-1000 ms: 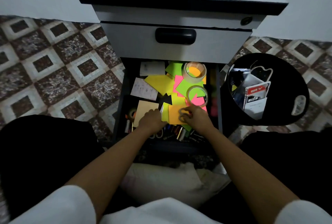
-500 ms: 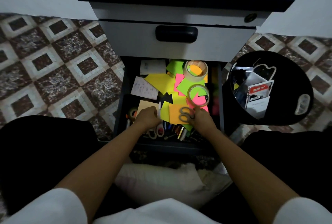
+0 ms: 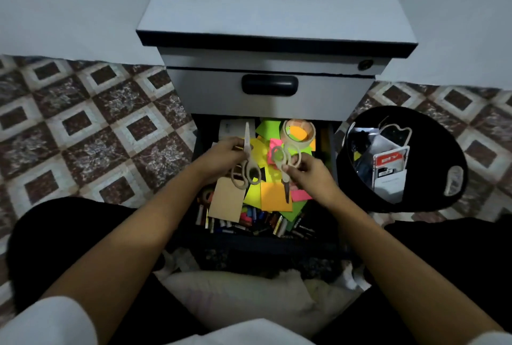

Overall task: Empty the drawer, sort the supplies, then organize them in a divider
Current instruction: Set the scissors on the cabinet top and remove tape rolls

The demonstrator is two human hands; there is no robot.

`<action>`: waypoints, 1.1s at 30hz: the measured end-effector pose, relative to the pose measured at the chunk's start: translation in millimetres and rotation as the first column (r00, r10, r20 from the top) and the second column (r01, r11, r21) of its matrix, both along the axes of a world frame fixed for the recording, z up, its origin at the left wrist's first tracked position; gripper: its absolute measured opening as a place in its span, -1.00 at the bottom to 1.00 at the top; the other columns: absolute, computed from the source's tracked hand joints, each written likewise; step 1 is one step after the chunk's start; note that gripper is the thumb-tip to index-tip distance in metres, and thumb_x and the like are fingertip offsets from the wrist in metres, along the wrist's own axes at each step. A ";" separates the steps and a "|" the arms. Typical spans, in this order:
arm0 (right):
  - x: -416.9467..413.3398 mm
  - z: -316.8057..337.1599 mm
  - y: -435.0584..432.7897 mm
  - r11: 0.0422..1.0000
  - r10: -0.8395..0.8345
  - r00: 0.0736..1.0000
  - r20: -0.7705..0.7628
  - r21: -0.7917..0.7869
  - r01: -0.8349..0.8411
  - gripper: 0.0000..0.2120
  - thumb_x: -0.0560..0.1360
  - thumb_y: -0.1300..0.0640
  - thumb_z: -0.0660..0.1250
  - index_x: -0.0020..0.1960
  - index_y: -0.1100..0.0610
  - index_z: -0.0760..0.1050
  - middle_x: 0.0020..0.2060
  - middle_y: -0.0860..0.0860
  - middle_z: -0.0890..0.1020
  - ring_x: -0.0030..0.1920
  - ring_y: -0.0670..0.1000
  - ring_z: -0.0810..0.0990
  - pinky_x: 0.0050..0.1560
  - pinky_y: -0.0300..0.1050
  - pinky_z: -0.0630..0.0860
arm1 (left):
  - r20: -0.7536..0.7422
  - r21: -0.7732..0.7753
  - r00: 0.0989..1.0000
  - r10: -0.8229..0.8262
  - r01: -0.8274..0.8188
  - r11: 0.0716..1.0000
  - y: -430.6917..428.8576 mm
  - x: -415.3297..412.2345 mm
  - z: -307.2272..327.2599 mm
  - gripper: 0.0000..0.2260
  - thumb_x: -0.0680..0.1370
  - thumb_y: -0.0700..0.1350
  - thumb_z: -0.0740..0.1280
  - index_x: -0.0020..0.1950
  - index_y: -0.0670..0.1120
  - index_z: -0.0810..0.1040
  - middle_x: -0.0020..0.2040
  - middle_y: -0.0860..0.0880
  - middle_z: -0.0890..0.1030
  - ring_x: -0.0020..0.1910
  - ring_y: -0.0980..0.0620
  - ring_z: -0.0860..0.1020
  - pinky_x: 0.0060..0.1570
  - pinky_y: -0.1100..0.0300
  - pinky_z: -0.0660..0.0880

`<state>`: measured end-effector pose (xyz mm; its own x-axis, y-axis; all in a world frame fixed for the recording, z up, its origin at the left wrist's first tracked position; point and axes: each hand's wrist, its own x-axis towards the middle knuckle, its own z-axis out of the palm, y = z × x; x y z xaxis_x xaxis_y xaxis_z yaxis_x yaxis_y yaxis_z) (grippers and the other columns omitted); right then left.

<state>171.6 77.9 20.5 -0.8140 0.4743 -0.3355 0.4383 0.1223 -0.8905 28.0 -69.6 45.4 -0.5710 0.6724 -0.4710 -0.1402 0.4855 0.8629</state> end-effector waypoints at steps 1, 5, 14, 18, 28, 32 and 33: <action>-4.8 15.9 2.3 1.000 -0.017 0.999 -0.039 -0.006 0.017 -0.90 0.53 0.22 0.31 -0.02 0.23 0.40 -0.31 0.03 0.50 -0.39 -0.19 0.56 -0.42 -0.33 0.49 | -0.013 0.041 1.000 0.003 -0.002 0.999 4.1 -4.3 12.9 -0.89 0.59 -0.31 0.19 -0.01 -0.16 0.48 -0.20 -0.12 0.52 -0.29 0.02 0.51 -0.30 0.22 0.49; -24.6 73.7 17.3 0.998 -0.069 0.981 -0.183 -0.024 0.065 -0.88 0.51 0.31 0.31 0.02 0.26 0.40 -0.19 0.24 0.52 -0.30 -0.02 0.57 -0.37 -0.27 0.56 | -0.112 0.189 0.994 0.006 0.015 0.982 21.0 -17.9 71.9 -0.80 0.56 -0.38 0.21 -0.10 -0.10 0.49 -0.24 -0.08 0.53 -0.36 0.12 0.55 -0.31 0.30 0.50; -72.5 195.4 50.8 0.983 -0.074 0.899 -0.432 0.121 0.139 -0.79 0.48 0.31 0.36 0.00 0.07 0.41 -0.39 0.00 0.48 -0.30 -0.02 0.56 -0.24 -0.15 0.57 | -0.432 0.405 0.873 0.225 -0.035 0.914 59.2 -55.7 181.1 -0.83 0.54 -0.32 0.29 0.11 -0.15 0.50 -0.23 -0.02 0.56 -0.35 0.22 0.55 -0.27 0.40 0.51; -107.1 227.1 72.0 0.972 -0.176 0.877 -0.447 0.063 0.227 -0.76 0.46 0.33 0.36 0.06 0.14 0.40 -0.28 0.06 0.57 -0.19 0.09 0.62 -0.11 -0.02 0.61 | -0.347 0.417 0.891 0.294 -0.135 0.899 81.2 -86.7 205.3 -0.84 0.53 -0.33 0.29 0.10 -0.21 0.50 -0.19 -0.08 0.56 -0.25 0.05 0.56 -0.20 0.25 0.56; -189.5 233.7 135.7 0.943 -0.310 0.909 -0.278 0.034 0.332 -0.78 0.38 0.49 0.29 -0.32 0.23 0.40 -0.36 0.18 0.50 -0.32 0.15 0.55 -0.07 0.06 0.57 | -0.414 0.235 0.844 0.340 -0.262 0.936 134.4 -170.6 210.8 -0.90 0.50 -0.36 0.31 -0.06 -0.22 0.57 -0.30 -0.12 0.54 -0.38 0.03 0.51 -0.43 0.29 0.51; -215.9 224.1 155.4 0.932 -0.334 0.915 -0.225 0.066 0.357 -0.88 0.37 0.47 0.32 -0.23 0.30 0.46 -0.24 0.25 0.55 -0.20 0.20 0.61 -0.01 0.11 0.60 | -0.437 0.175 0.837 0.329 -0.279 0.944 155.1 -196.5 201.8 -0.88 0.49 -0.36 0.32 -0.24 -0.23 0.53 -0.31 -0.15 0.53 -0.38 -0.01 0.51 -0.26 0.16 0.54; -223.4 221.0 160.9 0.927 -0.343 0.916 -0.210 0.083 0.366 -0.90 0.36 0.46 0.35 -0.15 0.35 0.49 -0.18 0.28 0.57 -0.15 0.23 0.63 0.00 0.13 0.60 | -0.439 0.160 0.836 0.329 -0.287 0.944 160.2 -203.2 199.5 -0.85 0.48 -0.36 0.32 -0.28 -0.22 0.51 -0.31 -0.17 0.53 -0.40 -0.02 0.52 -0.22 0.12 0.55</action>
